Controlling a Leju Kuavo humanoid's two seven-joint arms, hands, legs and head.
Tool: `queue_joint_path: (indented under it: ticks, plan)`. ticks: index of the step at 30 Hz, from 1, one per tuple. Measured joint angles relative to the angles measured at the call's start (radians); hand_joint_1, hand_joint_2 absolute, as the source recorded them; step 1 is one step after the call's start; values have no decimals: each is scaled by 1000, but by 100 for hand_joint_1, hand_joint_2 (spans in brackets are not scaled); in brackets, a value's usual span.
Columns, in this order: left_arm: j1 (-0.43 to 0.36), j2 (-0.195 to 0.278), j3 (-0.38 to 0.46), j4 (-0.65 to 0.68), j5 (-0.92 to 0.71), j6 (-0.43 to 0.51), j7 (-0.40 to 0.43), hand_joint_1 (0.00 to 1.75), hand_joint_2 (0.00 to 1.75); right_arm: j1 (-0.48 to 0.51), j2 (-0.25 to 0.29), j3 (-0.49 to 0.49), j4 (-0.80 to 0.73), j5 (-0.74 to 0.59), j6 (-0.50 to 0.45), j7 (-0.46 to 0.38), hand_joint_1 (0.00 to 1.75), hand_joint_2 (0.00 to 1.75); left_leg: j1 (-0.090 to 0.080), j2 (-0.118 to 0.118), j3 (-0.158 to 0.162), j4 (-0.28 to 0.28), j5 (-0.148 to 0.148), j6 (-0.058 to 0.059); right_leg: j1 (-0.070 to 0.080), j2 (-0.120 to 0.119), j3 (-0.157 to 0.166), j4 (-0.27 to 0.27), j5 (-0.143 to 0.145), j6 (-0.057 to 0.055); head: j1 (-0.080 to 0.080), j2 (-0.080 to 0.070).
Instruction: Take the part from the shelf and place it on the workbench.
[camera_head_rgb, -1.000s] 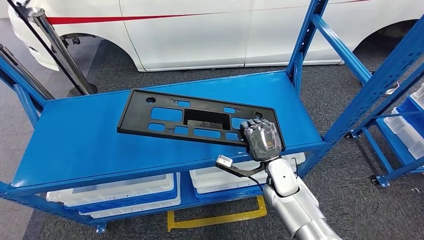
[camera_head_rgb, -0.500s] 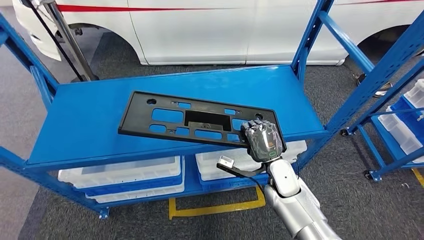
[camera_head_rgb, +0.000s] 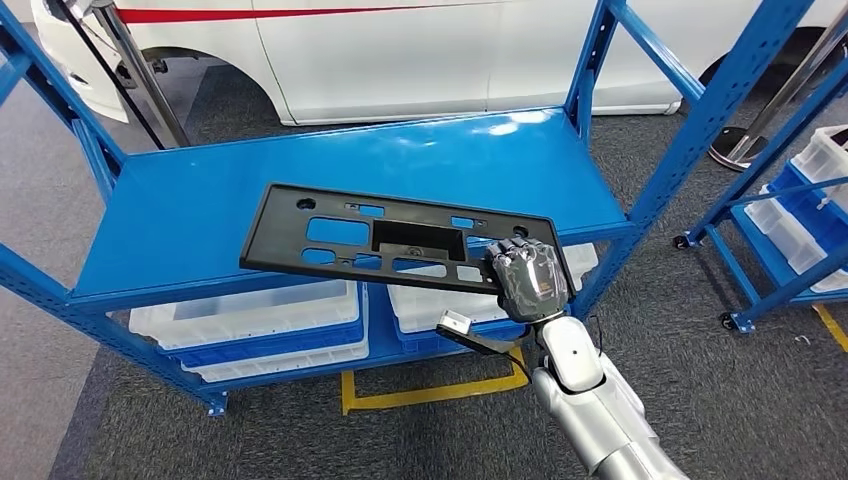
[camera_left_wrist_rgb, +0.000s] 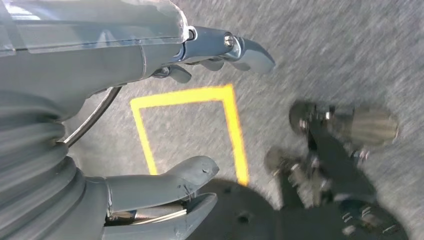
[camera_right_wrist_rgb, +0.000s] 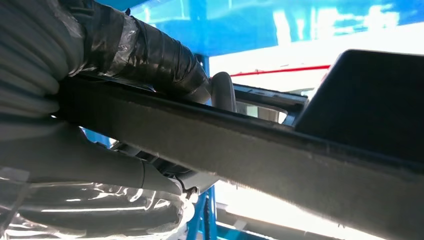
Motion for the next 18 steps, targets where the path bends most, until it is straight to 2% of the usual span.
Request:
queue_joint_path:
  ticks: [1,2,3,4,5,6,7,8,9,10,12,13,14,16,17,18]
  plan:
    - [0,0,0,0,0,0,0,0,175,0,0,0,0,-3,4,-1,175,175,1,0,-17,63,-52,-4,0,0,-16,1,12,-3,0,0]
    - [0,0,0,0,-1,1,0,0,175,1,0,0,0,-6,7,-3,175,175,3,0,-30,128,-89,-8,0,0,-33,2,24,-2,0,0]
    - [0,0,1,0,-1,2,0,0,175,1,-1,0,0,-10,11,-4,175,175,4,0,-33,176,-100,-12,0,0,-51,5,36,0,0,0]
    - [0,0,2,0,-1,2,0,0,175,1,-1,0,0,-14,14,-7,175,175,5,0,-23,197,-88,-15,-1,0,-69,9,47,2,0,0]
    - [0,0,4,0,-1,3,0,0,175,1,-1,0,0,-18,17,-9,175,175,7,0,4,184,-60,-17,-2,-1,-86,15,56,6,0,0]
    - [-1,0,5,0,-2,4,0,0,175,1,-1,0,0,-22,19,-11,175,175,10,0,46,139,-31,-18,-4,-1,-102,21,64,10,0,0]
    - [-2,0,6,0,-2,5,0,0,175,0,-1,0,0,-25,20,-14,175,175,11,-1,98,70,-24,-19,-4,-1,-117,29,71,16,-1,0]
    - [-3,-1,7,0,-2,6,0,0,175,-1,-1,0,0,-28,21,-15,175,175,11,-4,148,-1,-30,-16,-4,-1,-127,36,78,22,0,0]
    - [-3,-1,7,0,-3,6,0,0,175,-3,-1,0,0,-31,22,-16,175,175,9,-7,180,-54,-42,-13,-3,-1,-134,40,85,28,0,0]
    - [-4,-2,8,0,-3,6,0,0,175,-5,-1,0,0,-32,24,-16,175,175,6,-9,196,-85,-56,-8,-2,-1,-137,41,94,35,0,0]
    - [-3,-5,9,0,-2,7,1,0,175,-8,-1,1,0,-34,27,-19,175,175,4,-8,189,-93,-46,7,-3,1,-140,37,109,47,1,0]
    - [-3,-7,9,0,-2,7,1,0,175,-9,-1,1,0,-35,29,-21,175,175,5,-6,182,-95,-36,17,-4,2,-146,44,97,52,1,0]
    - [-4,-9,10,0,-1,8,1,0,175,-10,-2,1,0,-36,32,-22,175,175,6,-2,173,-97,-24,29,-5,4,-157,67,66,56,2,0]
    - [-5,-11,11,1,0,9,1,0,175,-11,-2,1,1,-37,36,-25,175,175,5,2,145,-96,2,44,-7,5,-188,169,-36,61,2,0]
    - [-4,-12,12,1,0,10,1,0,175,-11,-2,1,1,-39,38,-26,175,175,3,3,129,-94,14,47,-7,5,-202,235,-79,62,2,0]
    - [-4,-12,13,1,0,10,1,0,175,-10,-2,1,1,-41,39,-27,175,175,1,3,112,-92,25,47,-7,5,-209,289,-99,63,2,0]
